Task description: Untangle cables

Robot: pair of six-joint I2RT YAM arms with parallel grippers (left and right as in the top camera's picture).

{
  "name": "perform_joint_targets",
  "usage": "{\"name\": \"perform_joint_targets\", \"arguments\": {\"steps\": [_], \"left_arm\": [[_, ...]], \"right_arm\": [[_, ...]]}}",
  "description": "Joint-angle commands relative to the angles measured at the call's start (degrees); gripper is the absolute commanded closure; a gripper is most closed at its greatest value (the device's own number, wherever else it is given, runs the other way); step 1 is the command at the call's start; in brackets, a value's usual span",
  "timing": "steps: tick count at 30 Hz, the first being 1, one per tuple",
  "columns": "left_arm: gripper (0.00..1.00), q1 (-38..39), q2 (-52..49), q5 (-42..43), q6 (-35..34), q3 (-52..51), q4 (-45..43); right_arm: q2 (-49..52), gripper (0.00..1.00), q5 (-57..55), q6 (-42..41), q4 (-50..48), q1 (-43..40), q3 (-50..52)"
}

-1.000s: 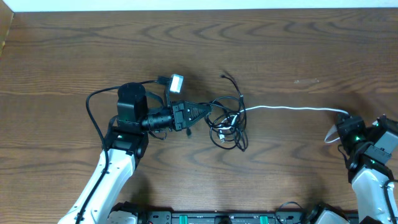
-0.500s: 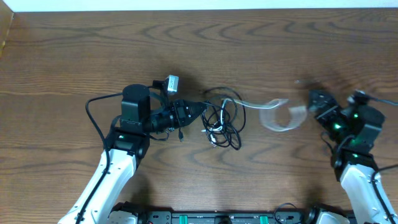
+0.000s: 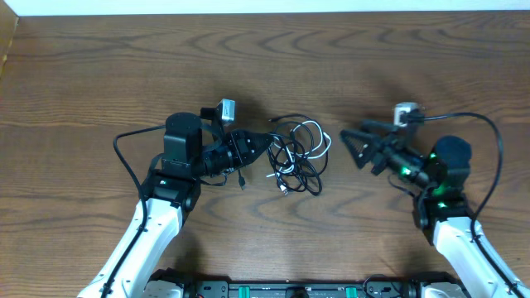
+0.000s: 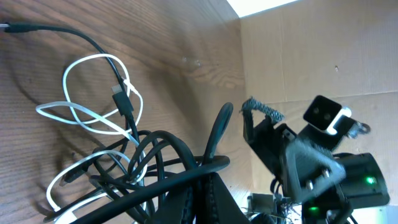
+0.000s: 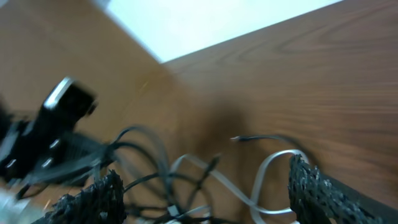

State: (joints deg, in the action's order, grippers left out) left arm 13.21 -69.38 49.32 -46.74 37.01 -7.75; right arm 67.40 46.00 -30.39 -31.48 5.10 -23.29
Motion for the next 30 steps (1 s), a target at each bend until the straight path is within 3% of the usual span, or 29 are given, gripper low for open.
{"name": "perform_joint_targets", "arguments": {"steps": [1,4,10,17,22,26,30], "left_arm": [[0.92,0.2,0.2,-0.1,-0.5,0.7,-0.3],[0.92,0.9,0.2,0.1,0.5,0.7,-2.2],[0.92,5.4,0.2,0.7,7.4,0.7,-11.6],[0.92,7.0,0.2,0.6,12.9,0.7,-11.7],[0.92,7.0,0.2,-0.6,13.7,0.7,-11.7],[0.92,7.0,0.2,-3.3,10.4,0.7,-11.7],[0.92,6.3,0.2,-9.2,-1.7,0.7,-11.6]], "right_arm": [[0.2,0.18,2.8,1.3,-0.7,3.8,-0.2],[0.2,0.25,1.7,0.0,-0.9,7.5,-0.2],[0.2,0.29,1.8,-11.4,-3.2,11.5,-0.2],[0.2,0.42,11.8,-17.3,-14.2,11.5,-0.2],[0.2,0.46,12.0,-19.8,-12.3,11.5,-0.2],[0.2,0.46,11.8,-19.8,-8.7,11.5,-0.2],[0.2,0.47,11.2,-19.8,-7.1,11.5,-0.2]]}}
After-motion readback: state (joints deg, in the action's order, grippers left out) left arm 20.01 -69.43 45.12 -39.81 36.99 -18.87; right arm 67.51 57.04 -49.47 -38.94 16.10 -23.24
